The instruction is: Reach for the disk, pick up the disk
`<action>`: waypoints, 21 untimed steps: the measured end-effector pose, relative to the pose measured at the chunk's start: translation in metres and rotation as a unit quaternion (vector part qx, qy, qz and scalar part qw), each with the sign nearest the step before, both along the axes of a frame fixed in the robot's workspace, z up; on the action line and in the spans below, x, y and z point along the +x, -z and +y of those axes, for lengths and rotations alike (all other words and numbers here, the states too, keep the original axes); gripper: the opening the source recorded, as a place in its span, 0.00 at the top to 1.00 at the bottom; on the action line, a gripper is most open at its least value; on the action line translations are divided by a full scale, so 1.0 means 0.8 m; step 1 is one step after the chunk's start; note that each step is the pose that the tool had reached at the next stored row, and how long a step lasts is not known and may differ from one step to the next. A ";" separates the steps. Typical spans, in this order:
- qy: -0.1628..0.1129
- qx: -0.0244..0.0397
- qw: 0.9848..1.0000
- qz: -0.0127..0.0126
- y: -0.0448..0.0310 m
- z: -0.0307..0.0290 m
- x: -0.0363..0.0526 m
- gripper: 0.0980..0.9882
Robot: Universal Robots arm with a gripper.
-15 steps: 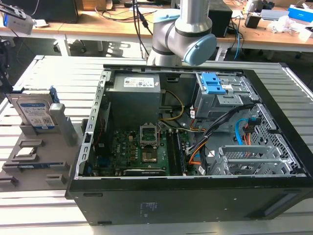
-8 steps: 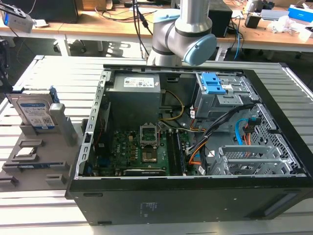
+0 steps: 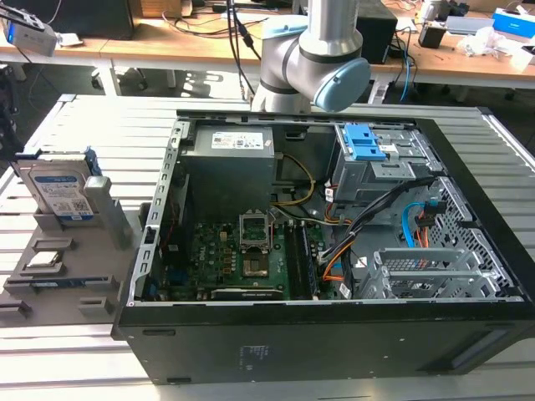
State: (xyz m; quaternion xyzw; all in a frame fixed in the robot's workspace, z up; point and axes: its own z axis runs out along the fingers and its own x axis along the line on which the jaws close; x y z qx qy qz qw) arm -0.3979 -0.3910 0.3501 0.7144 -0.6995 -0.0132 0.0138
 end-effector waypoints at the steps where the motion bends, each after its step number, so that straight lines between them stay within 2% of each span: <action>1: 0.000 0.000 1.000 0.000 0.0000 0.0000 0.000 0.78; 4: -0.001 0.000 1.000 0.000 0.0000 0.0000 0.000 0.57; 6: -0.001 0.000 1.000 0.000 0.0000 0.0000 0.000 0.57; 8: -0.001 0.000 1.000 0.000 0.0001 0.0034 0.000 0.57; 12: -0.001 0.000 1.000 0.000 0.0000 0.0234 0.000 0.57; 14: -0.002 0.000 1.000 0.000 0.0001 0.0288 0.000 0.57; 16: -0.002 0.000 1.000 0.000 0.0018 0.0311 0.000 0.57; 21: -0.003 -0.001 1.000 0.000 0.0145 0.0313 0.000 0.57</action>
